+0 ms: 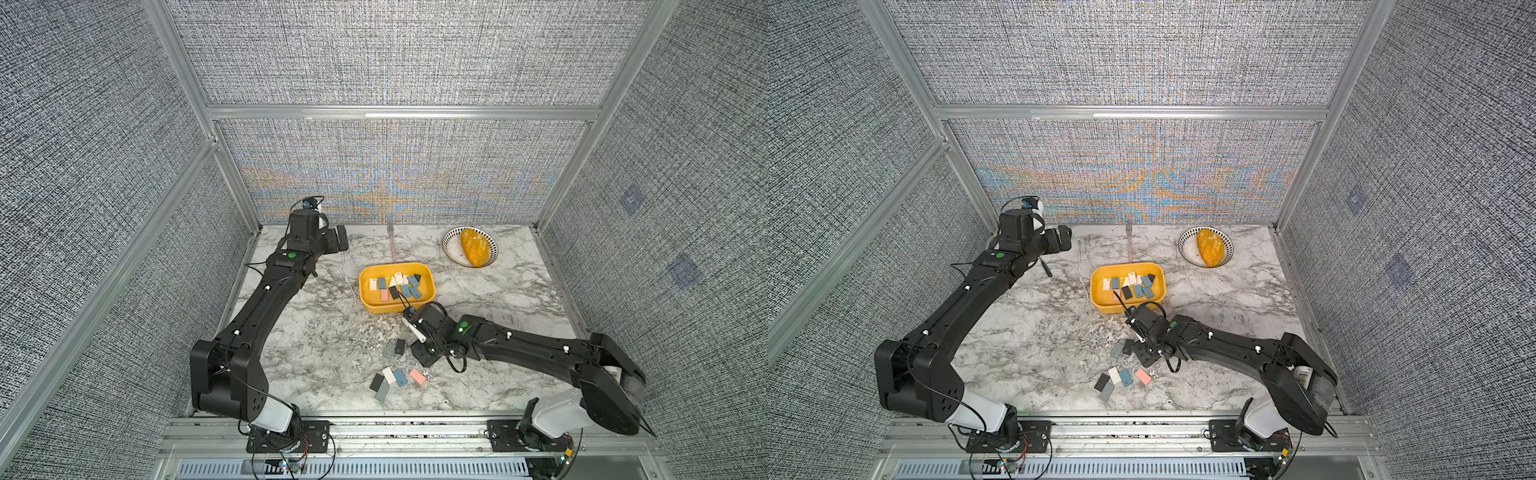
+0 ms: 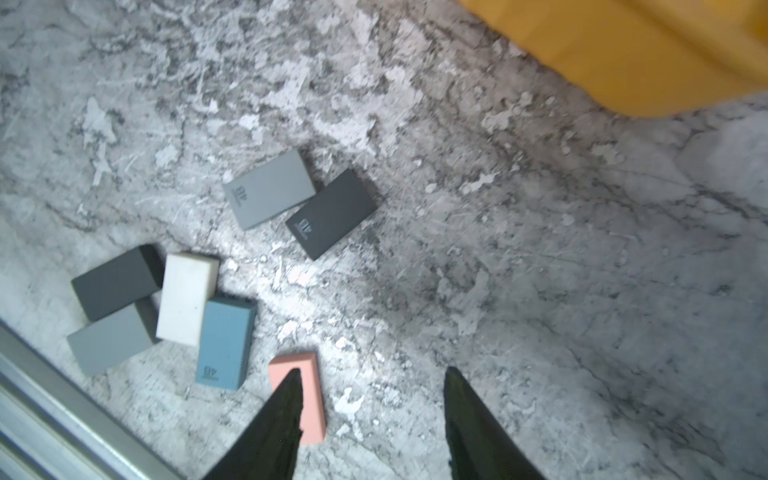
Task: Put the eraser in the storage box
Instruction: Pick up the eraser from the center of the board.
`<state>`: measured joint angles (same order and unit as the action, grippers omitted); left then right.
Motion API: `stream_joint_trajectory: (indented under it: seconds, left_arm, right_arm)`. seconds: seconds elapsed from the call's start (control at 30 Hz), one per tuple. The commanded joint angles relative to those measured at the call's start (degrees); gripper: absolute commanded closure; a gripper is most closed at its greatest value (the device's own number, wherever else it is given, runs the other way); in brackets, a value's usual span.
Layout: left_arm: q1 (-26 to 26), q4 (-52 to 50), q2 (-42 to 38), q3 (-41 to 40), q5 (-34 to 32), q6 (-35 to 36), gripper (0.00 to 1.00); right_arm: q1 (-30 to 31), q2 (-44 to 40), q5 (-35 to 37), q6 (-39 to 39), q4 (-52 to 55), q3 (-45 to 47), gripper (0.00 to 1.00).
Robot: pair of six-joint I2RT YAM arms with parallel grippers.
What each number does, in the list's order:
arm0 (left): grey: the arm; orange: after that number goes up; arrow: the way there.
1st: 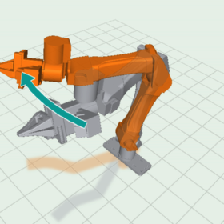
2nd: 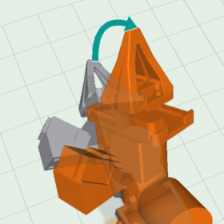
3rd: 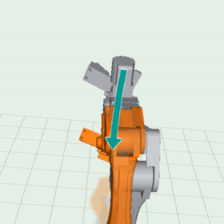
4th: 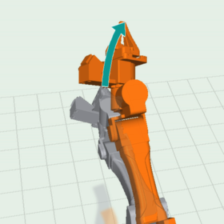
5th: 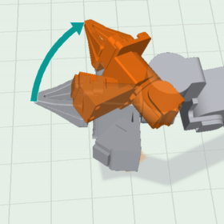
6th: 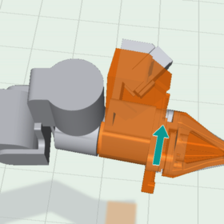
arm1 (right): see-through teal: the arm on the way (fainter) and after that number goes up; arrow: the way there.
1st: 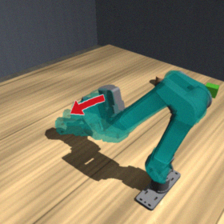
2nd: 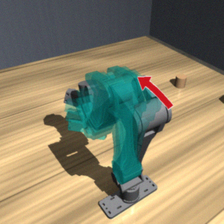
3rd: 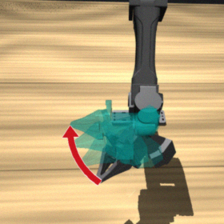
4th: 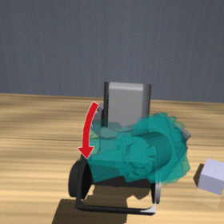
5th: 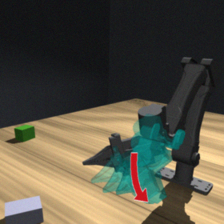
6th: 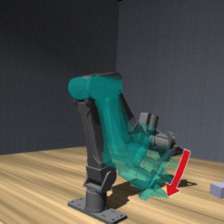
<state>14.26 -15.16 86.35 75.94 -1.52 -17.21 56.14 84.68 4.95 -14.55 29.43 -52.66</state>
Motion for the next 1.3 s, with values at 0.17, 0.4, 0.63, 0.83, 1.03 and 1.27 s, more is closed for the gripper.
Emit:
stream_joint_trajectory:
  seconds: [0.17,0.4,0.63,0.83,1.03,1.27]
  left_arm:
    - [-0.1,0.4,-1.0,-0.7,0.5,-0.5,0.00]
    - [-0.1,0.1,-1.4,-1.1,1.1,-0.8,0.00]
    - [0.0,0.1,-1.7,-1.3,1.3,-0.8,0.00]
    - [-0.1,0.1,-1.8,-1.5,1.4,-1.0,0.00]
    - [-0.1,0.0,-2.2,-1.8,1.0,-0.7,0.00]
    - [0.0,-0.1,-2.2,-1.9,0.8,-0.6,0.00]
  right_arm:
    - [4.9,1.3,1.7,-1.5,2.2,1.2,0.44]
    - [7.0,2.3,2.0,-2.5,2.3,1.3,0.45]
    - [7.7,4.5,2.1,-3.1,1.5,1.6,0.46]
    - [7.7,6.3,2.2,-3.1,0.6,1.6,0.47]
    - [7.7,7.7,1.7,-2.8,-0.2,1.4,0.47]
    - [7.8,9.2,1.2,-2.4,-0.4,0.9,0.52]
